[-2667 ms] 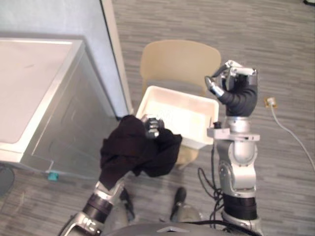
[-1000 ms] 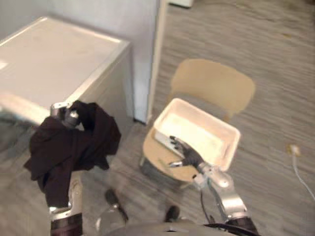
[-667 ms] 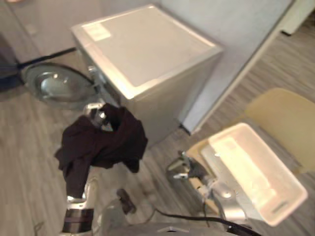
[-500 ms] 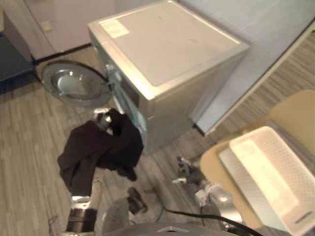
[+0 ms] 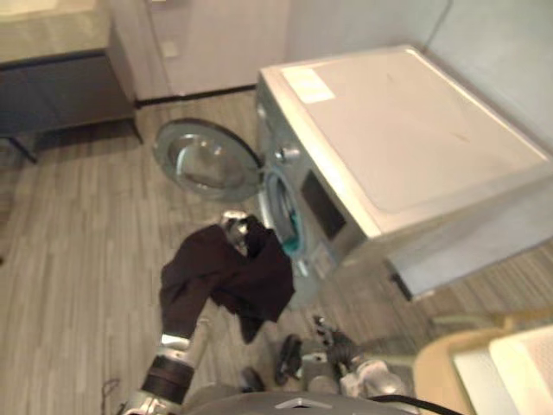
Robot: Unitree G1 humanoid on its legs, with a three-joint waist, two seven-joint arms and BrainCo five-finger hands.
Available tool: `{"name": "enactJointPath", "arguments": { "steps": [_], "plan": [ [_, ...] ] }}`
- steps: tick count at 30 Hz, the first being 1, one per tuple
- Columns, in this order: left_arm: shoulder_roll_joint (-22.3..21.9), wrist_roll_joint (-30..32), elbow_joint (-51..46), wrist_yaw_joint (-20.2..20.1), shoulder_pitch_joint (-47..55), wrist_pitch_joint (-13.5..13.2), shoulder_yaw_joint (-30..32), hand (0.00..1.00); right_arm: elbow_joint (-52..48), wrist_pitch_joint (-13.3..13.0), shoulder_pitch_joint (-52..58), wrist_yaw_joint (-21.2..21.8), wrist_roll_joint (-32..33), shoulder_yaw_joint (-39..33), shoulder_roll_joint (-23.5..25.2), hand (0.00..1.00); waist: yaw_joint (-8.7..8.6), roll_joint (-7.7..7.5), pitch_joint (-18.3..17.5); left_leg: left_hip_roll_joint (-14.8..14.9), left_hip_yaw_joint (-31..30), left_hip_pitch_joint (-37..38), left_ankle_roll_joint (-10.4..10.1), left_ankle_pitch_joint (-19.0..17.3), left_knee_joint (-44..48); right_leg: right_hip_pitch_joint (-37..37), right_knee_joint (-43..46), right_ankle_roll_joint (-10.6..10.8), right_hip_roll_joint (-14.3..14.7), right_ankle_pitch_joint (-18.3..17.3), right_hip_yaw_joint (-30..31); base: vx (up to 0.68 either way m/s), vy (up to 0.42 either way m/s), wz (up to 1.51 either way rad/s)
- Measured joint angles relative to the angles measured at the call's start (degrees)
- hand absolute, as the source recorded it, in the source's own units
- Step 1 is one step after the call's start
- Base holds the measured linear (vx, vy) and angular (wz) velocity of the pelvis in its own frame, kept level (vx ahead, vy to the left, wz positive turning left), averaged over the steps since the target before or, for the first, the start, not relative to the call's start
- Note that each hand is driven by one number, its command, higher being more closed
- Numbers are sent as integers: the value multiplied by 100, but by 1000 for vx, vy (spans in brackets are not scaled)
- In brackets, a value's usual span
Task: Pick up the laundry basket with both hands and put the clothes into the washing machine.
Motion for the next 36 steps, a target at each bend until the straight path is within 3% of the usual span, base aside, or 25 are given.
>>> {"name": "enactJointPath", "arguments": {
  "steps": [1,3,4,5,7,8,10,12,13,14,15,16,17,18,20,22,25,26,27,28,29,31,33,34,36],
  "plan": [
    [-60,0,85,4,72,5,2,100,194,3,-123,-98,-7,-205,38,0,-43,61,31,152,74,-41,-131,-77,415,170,-56,49,42,56,-48,301,-54,43],
    [-94,-8,105,20,459,54,26,100,563,79,-254,-481,-58,-406,25,0,88,148,52,938,630,-182,-180,-66,2195,848,-467,67,386,80,-27,268,8,-26],
    [-91,-11,73,23,702,54,62,100,540,74,-166,-824,-52,-441,28,0,180,259,18,1687,896,-374,-156,351,3549,1246,-770,89,696,82,213,254,65,-106],
    [-89,-11,76,28,890,58,134,100,571,38,-100,-1085,6,-562,95,0,277,208,-63,2276,992,-662,-236,1020,4502,1375,-968,64,824,32,604,272,133,-134],
    [-67,-6,81,24,974,71,142,100,619,-65,-30,-1339,494,-1023,324,0,371,218,-170,2821,1147,-931,-187,546,4915,1221,-977,58,811,29,1216,250,186,-179],
    [-69,-6,83,-4,977,74,173,100,695,-92,38,-1454,808,-1254,410,0,304,239,-189,3053,1120,-977,-186,281,4526,1086,-942,104,772,17,1583,203,167,-164],
    [-108,-4,88,-37,981,107,208,100,958,-93,143,-1520,1015,-1327,403,0,213,256,-197,3097,819,-987,-244,-4,3412,854,-925,288,706,87,2230,172,249,-143],
    [-175,-6,83,-151,1057,129,341,100,1260,-111,170,-1520,1128,-1428,360,0,213,257,-196,2651,-101,-970,-363,-79,1612,442,-1070,572,601,308,3235,136,370,-197],
    [-187,-6,73,-161,1080,130,377,100,1259,-114,175,-1518,1129,-1426,360,0,211,262,-197,2584,-209,-952,-384,-60,1392,394,-1104,635,596,349,3347,94,457,-203],
    [-280,-11,32,-186,1198,131,523,100,1247,-130,254,-1515,1130,-1428,328,0,202,361,-217,2422,-572,-855,-394,200,557,207,-1180,840,612,466,3726,78,485,-172],
    [-460,-12,-33,-227,1280,139,614,100,1208,-194,321,-1506,1131,-1435,194,0,154,683,-222,2425,-813,-736,-422,794,-101,50,-1221,1091,757,529,3989,84,611,-196],
    [-497,-9,-9,-244,1290,170,711,100,1281,-188,266,-1510,1130,-1450,183,0,123,639,-201,2385,-579,-622,-1108,689,-7,-19,-1240,1235,657,544,4250,113,503,-142],
    [-452,-6,-24,-251,1307,196,782,100,1252,-167,308,-1501,1125,-1505,269,0,76,606,-168,2243,-261,-559,-1048,556,72,-51,-1217,1259,511,579,4364,128,433,-132],
    [-400,-6,-88,-259,1380,194,961,100,1256,-152,333,-1501,1125,-1523,358,0,125,428,-167,2109,108,-415,-1023,425,116,-138,-1194,1256,436,678,4431,135,369,-120],
    [-271,-5,-86,-260,1418,194,1034,100,1267,-152,342,-1507,1126,-1521,404,0,54,374,-166,1973,505,-357,-966,236,117,-201,-1431,1165,338,856,4569,47,315,-102],
    [-211,-3,-25,-266,1413,192,1150,100,1423,-174,229,-1507,1130,-1507,370,0,49,378,-166,1865,915,-261,-958,197,-96,-422,-1667,945,314,1208,4327,90,281,-106],
    [-197,-7,429,-260,1291,246,1339,100,1594,-166,-59,-1443,1127,-1377,181,0,-12,507,-106,1776,1667,-93,-963,246,-409,-917,-1587,570,212,1452,3027,133,153,-135],
    [-196,-13,504,-258,1238,324,1391,100,1744,-157,-240,-1402,1125,-1376,106,0,-81,578,-64,1805,1852,-48,-963,246,-434,-1164,-1178,337,100,1349,2070,145,46,-94],
    [-198,-16,547,-260,1214,335,1400,100,1824,-135,-311,-1398,1125,-1343,53,0,-71,616,-42,1827,1937,3,-963,246,-437,-1261,-931,151,21,1250,1571,184,-15,-146],
    [-219,-19,662,-262,1179,379,1436,100,1924,-108,-478,-1393,1105,-1184,-122,0,-62,715,18,1876,2143,220,-973,240,-442,-1351,-358,-219,-168,937,389,247,-82,-143],
    [-225,-19,789,-274,1140,389,1457,100,1894,-109,-530,-1395,1060,-1040,-212,0,-70,729,14,1901,2276,374,-999,224,-425,-1289,-199,-260,-229,789,-68,288,-109,-141],
    [-221,12,1265,-264,882,570,1523,100,1800,-95,-598,-1396,933,-726,-407,0,-24,868,40,2109,2406,329,-991,284,215,-1218,-266,-174,-127,639,9,341,-181,-93],
    [-286,-2,1864,-220,703,650,1548,100,1604,-41,-715,-1415,818,-481,-487,0,-12,776,119,2184,2157,52,-1258,-213,592,-1054,-488,-149,-107,628,191,265,-153,-40],
    [-306,-10,2112,-109,560,652,1546,100,1458,-39,-755,-1479,845,-308,-493,0,-4,700,173,2258,2030,-198,-1163,-371,748,-863,-532,-99,-117,594,206,143,-14,4],
    [-291,-23,2176,-35,580,614,1558,100,1178,-116,-839,-1525,878,17,-513,0,25,616,311,2456,2075,-535,-736,206,880,-680,-296,88,-29,365,171,139,2,-4]
  ]
}}
